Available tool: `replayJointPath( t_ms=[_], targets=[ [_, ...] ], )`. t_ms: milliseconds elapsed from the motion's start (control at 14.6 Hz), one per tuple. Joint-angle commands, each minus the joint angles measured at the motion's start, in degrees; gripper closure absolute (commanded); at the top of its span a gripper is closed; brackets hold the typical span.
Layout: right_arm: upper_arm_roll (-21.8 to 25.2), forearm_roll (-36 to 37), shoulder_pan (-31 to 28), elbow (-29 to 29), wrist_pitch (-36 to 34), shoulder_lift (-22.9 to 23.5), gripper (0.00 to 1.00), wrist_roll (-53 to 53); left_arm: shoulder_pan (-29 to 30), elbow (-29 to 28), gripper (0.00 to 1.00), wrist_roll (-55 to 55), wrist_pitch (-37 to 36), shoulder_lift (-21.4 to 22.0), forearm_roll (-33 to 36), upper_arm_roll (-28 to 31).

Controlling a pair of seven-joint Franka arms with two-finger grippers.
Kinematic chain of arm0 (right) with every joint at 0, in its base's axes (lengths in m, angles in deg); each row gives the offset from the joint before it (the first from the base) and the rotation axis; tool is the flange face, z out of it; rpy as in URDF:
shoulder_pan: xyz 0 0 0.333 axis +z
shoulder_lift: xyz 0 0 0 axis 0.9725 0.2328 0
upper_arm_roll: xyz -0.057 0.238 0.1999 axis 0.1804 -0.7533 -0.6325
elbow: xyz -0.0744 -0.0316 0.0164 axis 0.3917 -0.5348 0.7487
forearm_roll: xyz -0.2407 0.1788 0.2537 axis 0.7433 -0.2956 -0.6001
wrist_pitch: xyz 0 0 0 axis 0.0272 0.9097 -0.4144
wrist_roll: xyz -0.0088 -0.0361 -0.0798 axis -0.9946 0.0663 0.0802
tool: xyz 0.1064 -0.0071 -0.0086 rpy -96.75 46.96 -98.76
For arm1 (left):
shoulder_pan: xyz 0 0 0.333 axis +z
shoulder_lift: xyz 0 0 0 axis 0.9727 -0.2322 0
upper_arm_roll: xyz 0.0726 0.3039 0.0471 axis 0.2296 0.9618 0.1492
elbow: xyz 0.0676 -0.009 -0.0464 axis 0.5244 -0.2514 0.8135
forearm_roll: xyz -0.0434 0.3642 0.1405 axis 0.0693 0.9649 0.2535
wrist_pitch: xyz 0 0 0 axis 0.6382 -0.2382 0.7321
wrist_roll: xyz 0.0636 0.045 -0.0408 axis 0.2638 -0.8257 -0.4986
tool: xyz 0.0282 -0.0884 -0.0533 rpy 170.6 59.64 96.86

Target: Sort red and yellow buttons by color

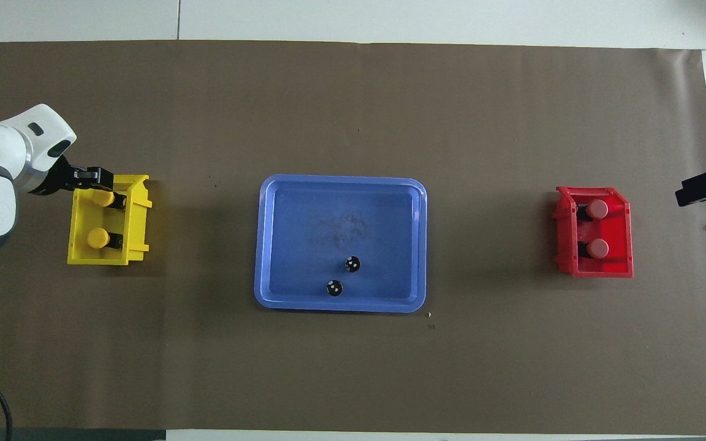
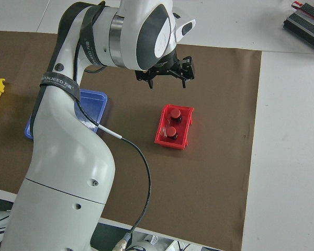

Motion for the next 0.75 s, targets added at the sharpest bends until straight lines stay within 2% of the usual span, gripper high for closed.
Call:
replayJointPath(
  t_ms=[0, 342, 479, 684],
  targets=[
    [-0.1, 0.2, 0.0, 0.0, -0.7, -0.4, 0.0, -0.9, -0.1, 10.6, 0.0, 0.8, -11.9, 0.3, -0.2, -0.4],
    [-0.1, 0.2, 0.1, 0.0, -0.8, -0.4, 0.0, -1.0, -0.9, 25.6, 0.0, 0.7, -27.0, 1.2, -0.7, -1.7],
    [-0.1, 0.2, 0.1, -0.1, -0.7, -0.4, 0.0, -1.0, -1.8, 28.0, 0.0, 0.6, -30.6, 0.9, -0.8, -1.6],
    [-0.1, 0.2, 0.1, 0.0, -0.8, -0.4, 0.0, -1.0, -2.2, 28.1, 0.0, 0.7, -32.4, 1.4, -1.7, -1.6]
  ],
)
